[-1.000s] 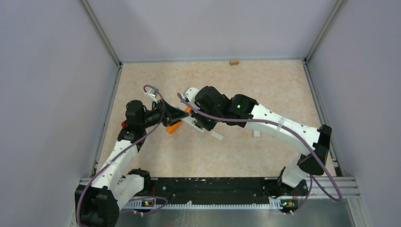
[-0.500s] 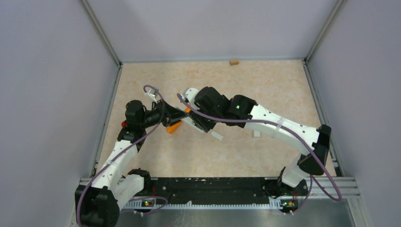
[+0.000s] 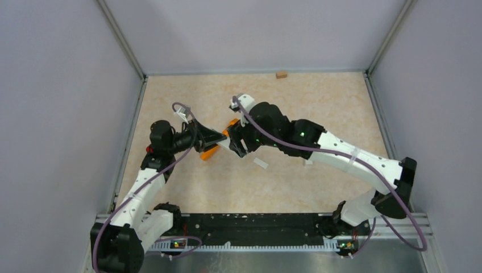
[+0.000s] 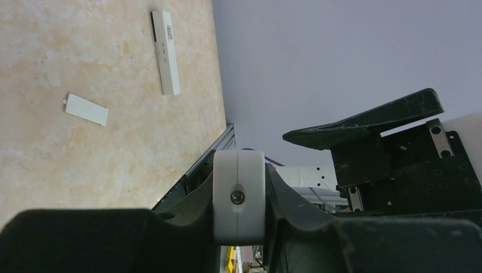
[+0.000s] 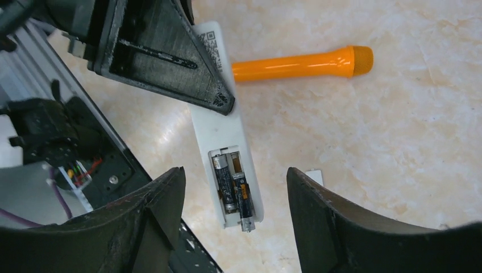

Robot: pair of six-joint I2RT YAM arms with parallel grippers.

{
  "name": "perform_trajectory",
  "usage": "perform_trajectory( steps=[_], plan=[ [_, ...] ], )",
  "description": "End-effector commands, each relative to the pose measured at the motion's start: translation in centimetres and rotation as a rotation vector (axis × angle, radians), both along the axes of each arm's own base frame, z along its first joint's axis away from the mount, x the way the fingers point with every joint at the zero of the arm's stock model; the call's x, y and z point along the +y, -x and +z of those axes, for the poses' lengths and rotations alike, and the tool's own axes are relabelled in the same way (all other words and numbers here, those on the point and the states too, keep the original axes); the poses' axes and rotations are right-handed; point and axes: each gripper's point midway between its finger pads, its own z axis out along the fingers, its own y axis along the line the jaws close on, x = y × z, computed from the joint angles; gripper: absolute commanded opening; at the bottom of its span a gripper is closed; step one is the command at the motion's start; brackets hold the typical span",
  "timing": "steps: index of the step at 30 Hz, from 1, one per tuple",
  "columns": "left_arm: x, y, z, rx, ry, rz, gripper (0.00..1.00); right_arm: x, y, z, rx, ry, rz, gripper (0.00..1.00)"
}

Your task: Load the batteries into the remote control

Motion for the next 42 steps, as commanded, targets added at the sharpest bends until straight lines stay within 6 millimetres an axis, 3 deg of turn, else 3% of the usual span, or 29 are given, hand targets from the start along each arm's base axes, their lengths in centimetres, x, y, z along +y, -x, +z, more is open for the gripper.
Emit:
perform_trajectory(
  steps=[1, 7, 11, 24, 32, 42],
  plan=[
    [-0.2, 0.5, 3.7, -0.073, 0.074, -0.037, 0.0, 0.4, -0.9, 7.0, -0.006, -0.4, -0.15, 0.68],
    [-0.4, 0.4, 7.4, -0.068, 0.186, -0.05, 0.0, -2.6, -2.0, 9.6, 0.003, -0.712, -0.366, 0.71],
    [-0.6, 0.3, 9.6, -0.063, 0.265, -0.084, 0.0, -3.6, -0.8, 12.5, -0.008, -0.915, -0.323, 0.68],
    [-0.1, 0.4, 14.6, -0.065, 0.427, -0.092, 0.0, -4.2, 0.0, 11.9, 0.144, -1.15, -0.357, 0.73],
    [0.2, 0.7, 14.9, -0.019, 0.493, -0.098, 0.0, -4.2, 0.5, 13.7, 0.138, -1.258, -0.306, 0.76],
    [0.0, 0.1, 13.7, -0.009, 0.45, -0.067, 0.0, -4.0, 0.4, 13.8, 0.132, -1.235, -0.308, 0.78]
  ],
)
